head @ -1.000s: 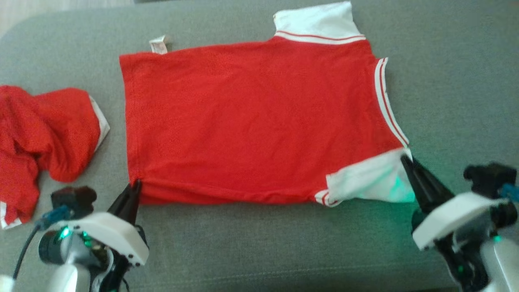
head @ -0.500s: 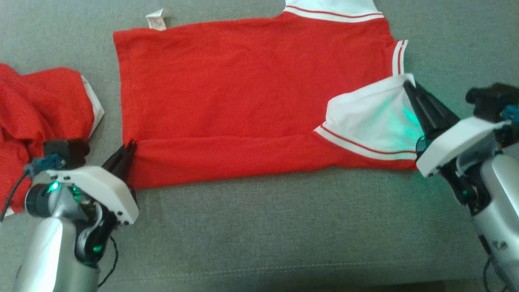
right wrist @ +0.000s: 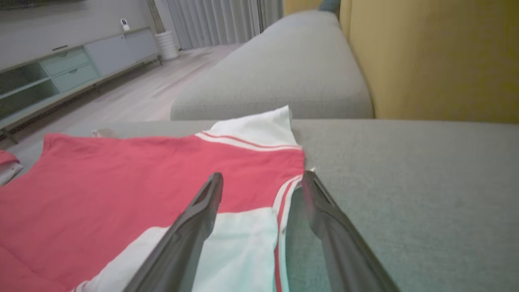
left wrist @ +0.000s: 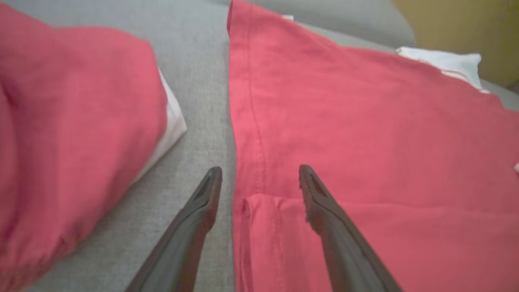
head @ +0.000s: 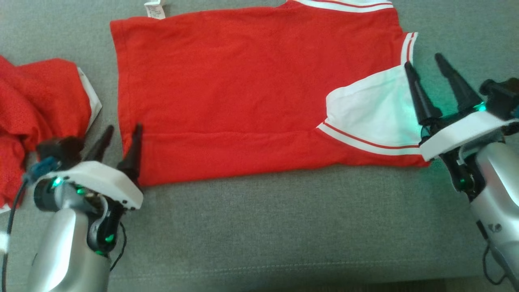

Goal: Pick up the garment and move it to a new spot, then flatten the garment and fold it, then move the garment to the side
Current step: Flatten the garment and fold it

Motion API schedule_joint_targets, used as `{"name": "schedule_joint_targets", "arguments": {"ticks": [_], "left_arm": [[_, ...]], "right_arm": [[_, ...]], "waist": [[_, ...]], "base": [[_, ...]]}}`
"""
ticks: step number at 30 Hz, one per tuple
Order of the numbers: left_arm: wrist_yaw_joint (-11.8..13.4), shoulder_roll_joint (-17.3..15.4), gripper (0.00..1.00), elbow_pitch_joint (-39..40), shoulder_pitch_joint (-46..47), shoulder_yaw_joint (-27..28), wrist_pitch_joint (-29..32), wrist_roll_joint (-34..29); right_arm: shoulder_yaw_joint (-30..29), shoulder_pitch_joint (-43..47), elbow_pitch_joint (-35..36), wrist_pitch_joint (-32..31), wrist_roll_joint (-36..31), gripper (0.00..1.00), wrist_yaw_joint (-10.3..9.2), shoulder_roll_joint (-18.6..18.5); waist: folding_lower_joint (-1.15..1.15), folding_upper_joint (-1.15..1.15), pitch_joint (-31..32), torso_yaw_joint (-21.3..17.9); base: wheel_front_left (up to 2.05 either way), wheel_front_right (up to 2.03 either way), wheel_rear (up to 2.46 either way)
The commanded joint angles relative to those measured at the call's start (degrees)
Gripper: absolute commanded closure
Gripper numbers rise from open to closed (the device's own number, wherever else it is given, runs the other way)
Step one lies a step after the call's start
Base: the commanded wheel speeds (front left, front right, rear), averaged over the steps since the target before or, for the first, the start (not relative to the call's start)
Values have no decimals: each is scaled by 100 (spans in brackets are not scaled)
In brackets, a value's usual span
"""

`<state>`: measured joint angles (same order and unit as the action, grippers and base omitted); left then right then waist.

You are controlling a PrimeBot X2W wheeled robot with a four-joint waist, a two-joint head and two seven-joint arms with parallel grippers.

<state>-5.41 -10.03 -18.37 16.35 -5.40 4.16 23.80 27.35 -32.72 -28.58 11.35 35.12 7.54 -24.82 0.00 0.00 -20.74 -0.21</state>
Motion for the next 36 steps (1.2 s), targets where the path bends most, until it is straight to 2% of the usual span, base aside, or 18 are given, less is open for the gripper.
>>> {"name": "schedule_joint_targets", "arguments": {"ticks": [1, 6, 10, 16, 23, 36], "left_arm": [[63, -107, 0, 165, 41, 252, -193, -75], [459, 91, 0, 344, -279, 369, -1282, -353], [645, 239, 0, 668, -530, 330, -1653, -503], [850, 300, 0, 1176, -942, 217, -1796, -762], [987, 308, 0, 1389, -1401, 111, -1815, -902], [1045, 205, 0, 1436, -1544, -23, -1804, -1039]], "right_arm": [[-65, 71, 128, 122, -73, 0, -5, 9], [-904, 471, 511, 334, -550, 0, -5, 279], [-1429, 1055, 1137, 352, -1077, 0, -5, 542], [-1963, 2017, 2014, 120, -1608, 0, -5, 975], [-2283, 2913, 2716, -305, -1958, 0, -5, 1416], [-2369, 3176, 3024, -559, -2073, 0, -5, 1585]], "waist": [[0, 0, 37, -21], [0, 0, 243, -67], [0, 0, 447, -67], [0, 0, 712, -70], [0, 0, 888, -85], [0, 0, 866, -129]], "base": [[0, 0, 0], [0, 0, 0], [0, 0, 0], [0, 0, 0], [0, 0, 0], [0, 0, 0]]}}
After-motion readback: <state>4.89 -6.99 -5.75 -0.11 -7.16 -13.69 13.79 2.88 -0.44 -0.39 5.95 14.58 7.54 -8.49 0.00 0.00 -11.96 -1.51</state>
